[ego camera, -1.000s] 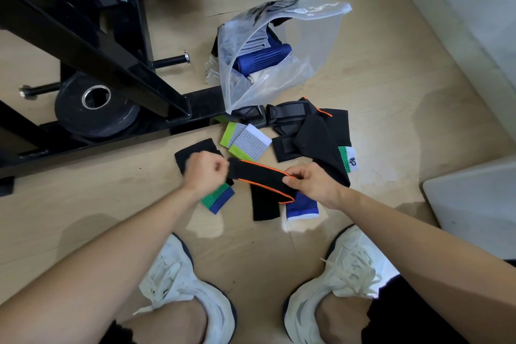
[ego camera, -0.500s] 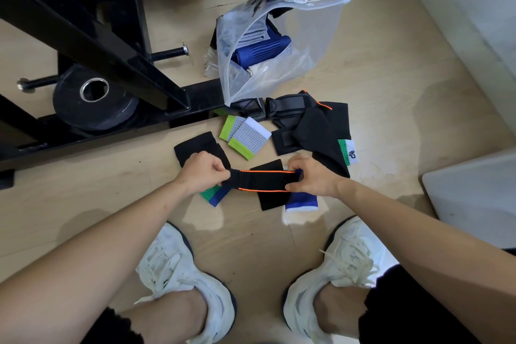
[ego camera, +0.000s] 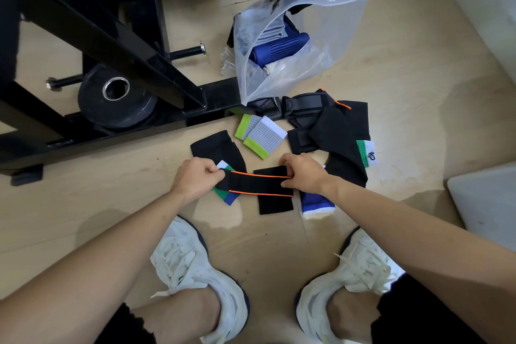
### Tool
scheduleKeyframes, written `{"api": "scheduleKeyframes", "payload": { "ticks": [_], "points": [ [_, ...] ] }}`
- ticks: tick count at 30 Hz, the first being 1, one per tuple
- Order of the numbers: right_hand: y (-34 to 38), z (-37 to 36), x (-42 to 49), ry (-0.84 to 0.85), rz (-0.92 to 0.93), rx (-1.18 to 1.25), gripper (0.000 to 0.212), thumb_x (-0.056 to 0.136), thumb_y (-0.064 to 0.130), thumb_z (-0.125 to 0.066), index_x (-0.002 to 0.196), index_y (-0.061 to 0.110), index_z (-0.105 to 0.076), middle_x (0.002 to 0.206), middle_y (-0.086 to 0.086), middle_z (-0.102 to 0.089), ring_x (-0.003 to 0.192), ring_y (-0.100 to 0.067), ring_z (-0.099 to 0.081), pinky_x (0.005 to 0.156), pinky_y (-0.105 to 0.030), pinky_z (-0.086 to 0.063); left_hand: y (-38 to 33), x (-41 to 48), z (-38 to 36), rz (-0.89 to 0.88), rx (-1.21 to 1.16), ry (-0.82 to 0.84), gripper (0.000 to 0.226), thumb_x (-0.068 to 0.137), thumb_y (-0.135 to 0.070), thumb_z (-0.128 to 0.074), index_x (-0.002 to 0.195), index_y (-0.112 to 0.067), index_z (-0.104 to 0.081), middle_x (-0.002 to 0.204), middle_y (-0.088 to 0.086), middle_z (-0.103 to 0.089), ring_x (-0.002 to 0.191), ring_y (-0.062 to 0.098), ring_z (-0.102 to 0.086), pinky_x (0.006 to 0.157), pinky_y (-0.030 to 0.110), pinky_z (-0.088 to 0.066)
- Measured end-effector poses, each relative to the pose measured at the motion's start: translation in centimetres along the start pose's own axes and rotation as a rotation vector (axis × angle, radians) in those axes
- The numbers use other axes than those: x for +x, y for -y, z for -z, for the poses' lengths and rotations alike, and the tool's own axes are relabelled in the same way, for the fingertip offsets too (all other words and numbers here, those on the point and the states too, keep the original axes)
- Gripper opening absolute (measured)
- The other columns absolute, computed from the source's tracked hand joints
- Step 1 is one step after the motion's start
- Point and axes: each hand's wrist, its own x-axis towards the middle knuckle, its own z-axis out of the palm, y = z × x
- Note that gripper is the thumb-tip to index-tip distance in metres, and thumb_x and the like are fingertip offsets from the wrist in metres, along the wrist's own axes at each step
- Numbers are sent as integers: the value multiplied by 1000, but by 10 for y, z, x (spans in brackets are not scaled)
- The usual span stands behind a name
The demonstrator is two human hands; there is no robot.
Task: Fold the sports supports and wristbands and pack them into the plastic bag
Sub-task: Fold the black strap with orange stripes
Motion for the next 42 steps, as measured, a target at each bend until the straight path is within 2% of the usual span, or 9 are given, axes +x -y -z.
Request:
{"api": "scheduleKeyframes", "payload": {
  "ticks": [5, 9, 12, 15, 19, 25, 32, 36, 42],
  "points": [
    [7, -7, 5, -2, 59, -138, 31, 74, 33, -82, 87, 21, -56, 92, 3, -54, 91, -19, -50, 74, -32, -46, 3, 5, -1, 129, -387, -51, 15, 90, -17, -53, 82, -15, -66, 78, 14, -73, 68, 23, -74, 59, 30, -57],
    [8, 2, 2, 43, -11, 319, 27, 80, 15, -79, 73, 16, -53, 68, 2, -58, 61, -14, -55, 59, -29, -45, -1, 14, -5, 190, -604, -52, 18, 104, -19, -46, 112, -8, -58, 104, 15, -68, 76, 22, -75, 61, 30, -60],
    [7, 23, -8, 18, -88, 762, 20, 89, -1, -67, 93, 10, -50, 76, -8, -61, 50, -19, -62, 43, -26, -45, -3, 21, -5, 288, -819, -56, 16, 107, -23, -46, 113, -11, -56, 113, 22, -68, 80, 29, -76, 81, 38, -62],
    [-1, 42, -18, 111, -154, 1001, 49, 93, -8, -58, 133, 17, -47, 108, -18, -64, 67, -29, -72, 56, -30, -60, -11, 27, -3, 305, -952, -31, 14, 106, -22, -49, 113, -11, -57, 114, 26, -68, 85, 31, -77, 95, 42, -58],
    [2, 68, -30, 284, -155, 962, 29, 95, 0, -60, 119, 15, -64, 99, -13, -72, 77, -24, -71, 79, -33, -61, -32, 28, 7, 176, -1090, 50, 24, 99, -10, -62, 122, -2, -59, 112, 18, -71, 94, 23, -75, 86, 30, -60],
    [27, 112, -53, 198, -10, 454, 29, 78, 24, -85, 101, 13, -71, 67, 1, -64, 56, -18, -56, 50, -24, -48, -79, 21, 25, -11, -1124, 117, 25, 93, -3, -68, 115, -12, -62, 102, 9, -72, 80, 15, -69, 69, 23, -58],
    [40, 133, -91, 201, 50, 374, 27, 81, 15, -80, 65, 18, -60, 60, 3, -59, 53, -12, -52, 57, -24, -45, -110, 5, 28, -121, -1159, 201, 16, 95, 2, -62, 88, -12, -63, 79, -1, -61, 70, 12, -60, 69, 21, -57],
    [48, 142, -126, 195, 73, 561, 7, 86, 8, -75, 87, 7, -69, 82, 1, -70, 76, -11, -65, 76, -24, -53, -121, -13, 34, -136, -1106, 256, 22, 97, 5, -57, 108, -9, -71, 107, 8, -61, 85, 14, -64, 78, 21, -58],
    [49, 158, -160, 32, 100, 804, 56, 82, 14, -78, 133, 13, -54, 119, -11, -70, 111, -28, -67, 97, -39, -53, -141, -43, 50, -131, -909, 392, 28, 101, -18, -59, 127, -15, -68, 122, 6, -67, 96, 16, -68, 96, 39, -53]
  ]
}}
